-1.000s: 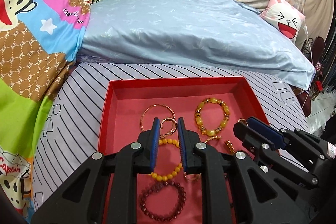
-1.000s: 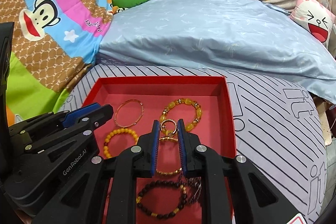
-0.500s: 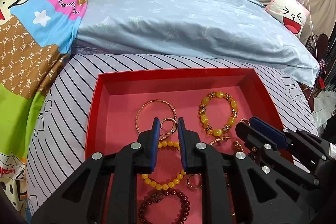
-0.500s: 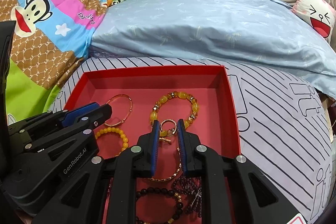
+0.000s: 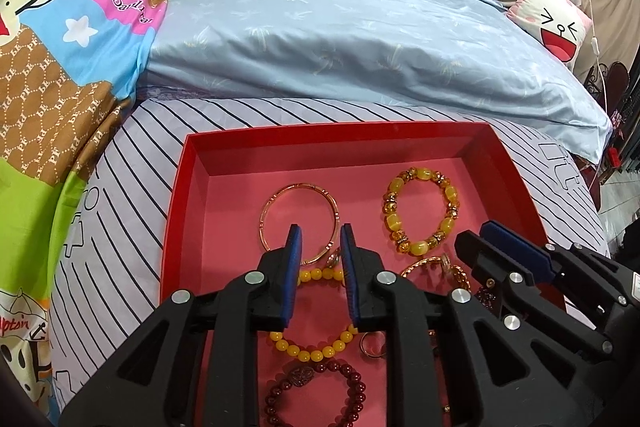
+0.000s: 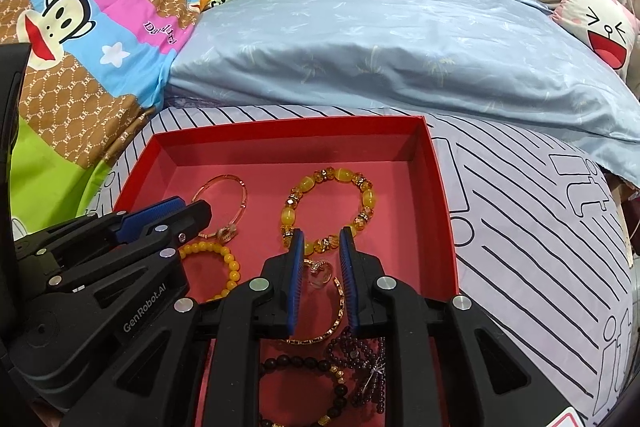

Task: Organize jewelry
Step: 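Carry the earring and ring into the red tray and open both tools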

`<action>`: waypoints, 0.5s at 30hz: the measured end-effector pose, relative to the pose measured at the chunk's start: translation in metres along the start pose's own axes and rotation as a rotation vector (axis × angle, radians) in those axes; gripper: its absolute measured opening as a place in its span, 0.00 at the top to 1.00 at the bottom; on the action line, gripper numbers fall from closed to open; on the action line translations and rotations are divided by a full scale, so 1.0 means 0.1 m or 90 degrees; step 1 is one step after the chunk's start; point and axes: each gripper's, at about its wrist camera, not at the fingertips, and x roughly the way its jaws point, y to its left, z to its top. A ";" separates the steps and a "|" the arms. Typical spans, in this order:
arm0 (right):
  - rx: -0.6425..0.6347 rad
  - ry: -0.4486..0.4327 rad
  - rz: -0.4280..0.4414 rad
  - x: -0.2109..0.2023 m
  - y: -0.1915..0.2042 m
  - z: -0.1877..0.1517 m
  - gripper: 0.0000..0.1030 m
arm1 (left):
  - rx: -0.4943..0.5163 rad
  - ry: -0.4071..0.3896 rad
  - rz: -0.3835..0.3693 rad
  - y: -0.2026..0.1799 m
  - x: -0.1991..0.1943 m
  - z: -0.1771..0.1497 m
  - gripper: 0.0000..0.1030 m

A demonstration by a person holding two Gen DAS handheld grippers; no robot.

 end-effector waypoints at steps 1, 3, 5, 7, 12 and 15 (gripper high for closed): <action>0.001 -0.001 0.000 -0.01 0.00 0.00 0.82 | 0.000 -0.002 0.003 0.00 -0.01 0.00 0.81; 0.000 -0.003 0.000 -0.04 0.02 0.00 0.82 | 0.002 -0.005 0.008 -0.01 -0.03 0.00 0.81; -0.002 -0.007 -0.003 -0.08 0.03 -0.01 0.82 | 0.004 -0.008 0.015 -0.02 -0.05 0.00 0.79; -0.002 -0.010 -0.004 -0.12 0.03 -0.02 0.80 | 0.007 -0.013 0.022 -0.02 -0.10 -0.01 0.75; 0.006 -0.021 -0.003 -0.28 0.04 -0.06 0.75 | 0.007 -0.027 0.030 -0.03 -0.26 -0.05 0.68; 0.011 -0.028 -0.003 -0.40 0.05 -0.12 0.75 | 0.009 -0.034 0.037 -0.04 -0.38 -0.10 0.68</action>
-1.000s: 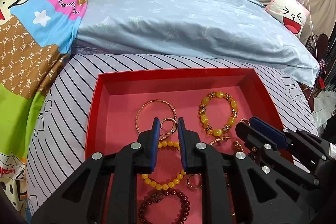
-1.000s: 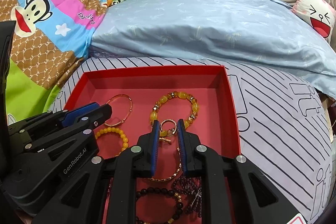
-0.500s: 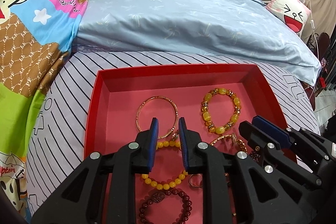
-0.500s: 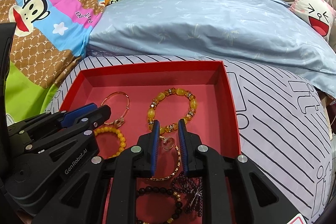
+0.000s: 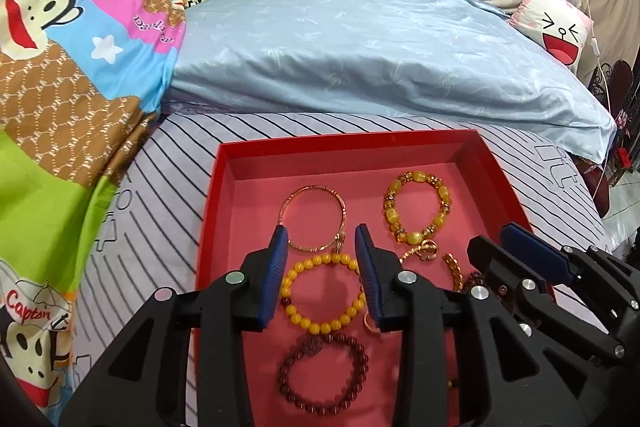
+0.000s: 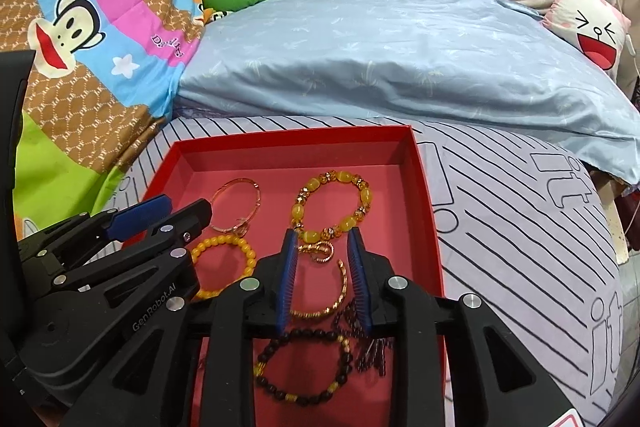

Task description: Organize jewelry

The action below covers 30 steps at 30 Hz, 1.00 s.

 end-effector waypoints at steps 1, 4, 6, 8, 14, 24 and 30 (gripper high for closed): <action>0.001 -0.002 0.000 -0.05 0.01 -0.02 0.75 | 0.000 -0.002 0.002 0.00 -0.05 -0.02 0.68; 0.001 -0.010 -0.004 -0.18 0.02 -0.10 0.75 | 0.000 -0.006 0.007 -0.02 -0.17 -0.10 0.66; 0.002 -0.015 -0.008 -0.26 0.04 -0.15 0.75 | -0.001 -0.007 0.011 -0.03 -0.25 -0.15 0.61; 0.002 -0.022 -0.015 -0.37 0.06 -0.23 0.74 | 0.000 -0.011 0.017 -0.03 -0.33 -0.21 0.59; 0.001 -0.023 -0.027 -0.59 0.09 -0.44 0.74 | 0.009 -0.016 0.040 -0.09 -0.58 -0.44 0.52; 0.017 -0.021 -0.047 -0.85 0.00 -0.75 0.57 | -0.004 -0.018 0.072 -0.08 -0.84 -0.76 0.30; 0.031 -0.024 -0.054 -0.94 -0.07 -0.88 0.41 | -0.015 -0.020 0.087 -0.03 -0.93 -0.88 0.17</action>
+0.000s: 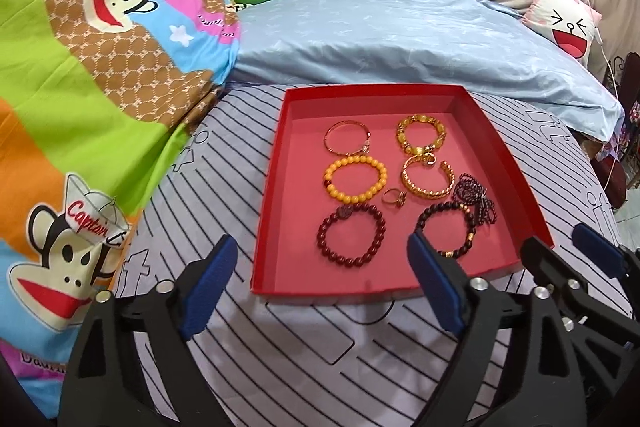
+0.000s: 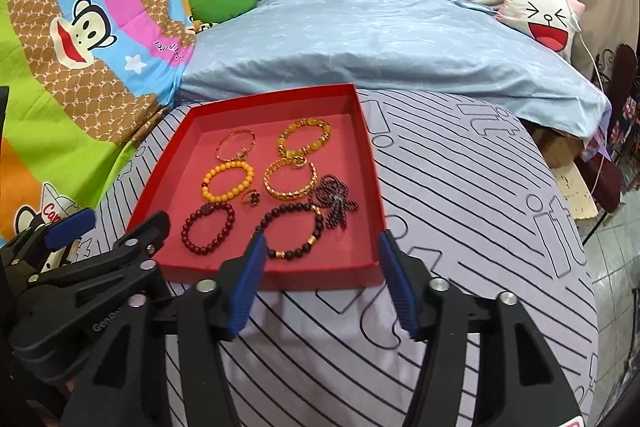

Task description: Organize jewelry

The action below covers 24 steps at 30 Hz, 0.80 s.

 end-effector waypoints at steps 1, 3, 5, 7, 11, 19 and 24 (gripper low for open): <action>-0.001 0.000 -0.001 -0.01 0.00 -0.02 0.39 | -0.003 0.001 0.001 0.01 -0.01 -0.02 0.15; -0.001 0.000 -0.006 -0.03 -0.02 -0.04 0.35 | -0.011 0.005 0.002 0.05 -0.02 -0.06 0.11; 0.002 0.000 -0.010 -0.05 -0.04 -0.08 0.29 | -0.018 0.010 -0.005 0.08 -0.01 -0.09 0.10; 0.006 -0.001 -0.011 -0.07 -0.05 -0.11 0.24 | -0.022 0.015 -0.009 0.10 -0.02 -0.13 0.09; 0.000 0.002 -0.016 -0.08 -0.04 -0.15 0.21 | -0.018 0.018 0.000 0.10 -0.03 -0.20 0.09; 0.000 0.014 -0.015 -0.07 -0.04 -0.23 0.17 | -0.025 0.029 -0.001 0.14 -0.02 -0.28 0.08; -0.010 0.003 -0.021 -0.09 -0.03 -0.24 0.06 | -0.037 0.030 -0.003 0.18 -0.02 -0.29 0.08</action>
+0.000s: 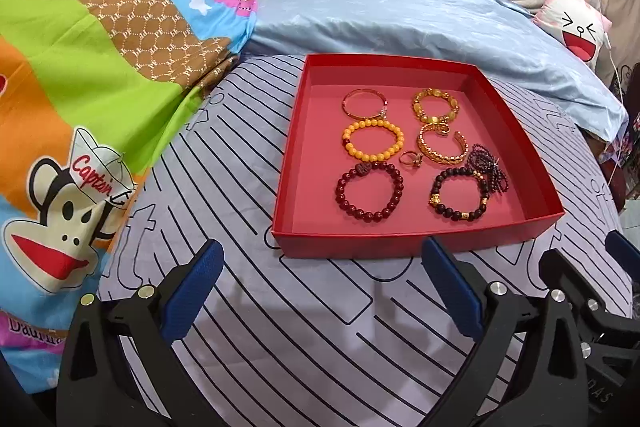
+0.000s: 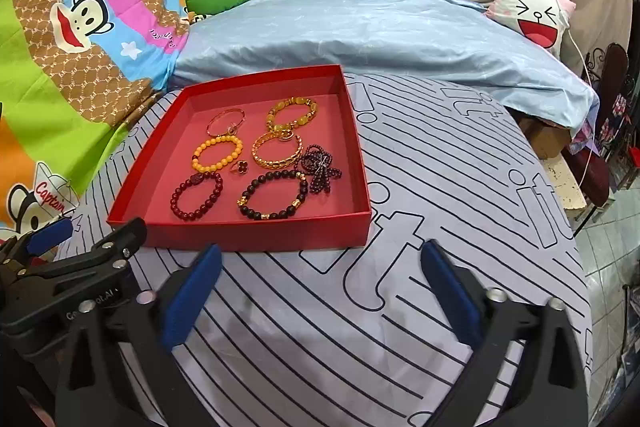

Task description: Organize jewelry

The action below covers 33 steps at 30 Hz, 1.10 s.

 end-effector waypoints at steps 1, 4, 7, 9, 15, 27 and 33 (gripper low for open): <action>0.000 -0.002 -0.001 0.00 0.00 0.00 0.06 | 0.000 -0.001 0.001 0.00 0.00 0.00 0.08; 0.002 -0.006 0.000 0.00 0.00 -0.01 0.06 | 0.003 -0.004 0.004 -0.01 -0.01 0.00 0.08; 0.007 -0.002 0.004 0.01 -0.02 -0.02 0.06 | 0.003 -0.002 0.005 -0.01 -0.01 0.00 0.08; 0.011 0.003 0.005 0.03 -0.03 -0.02 0.06 | 0.004 -0.003 0.007 -0.01 -0.01 0.00 0.08; 0.015 0.007 0.000 0.04 -0.03 -0.02 0.06 | 0.006 -0.001 0.006 -0.01 0.00 0.00 0.07; 0.014 0.008 -0.008 0.06 -0.03 -0.03 0.06 | 0.011 0.008 0.007 0.01 0.06 -0.03 0.07; 0.015 0.007 -0.010 0.07 -0.02 -0.03 0.06 | 0.008 0.007 0.009 0.02 0.06 -0.03 0.07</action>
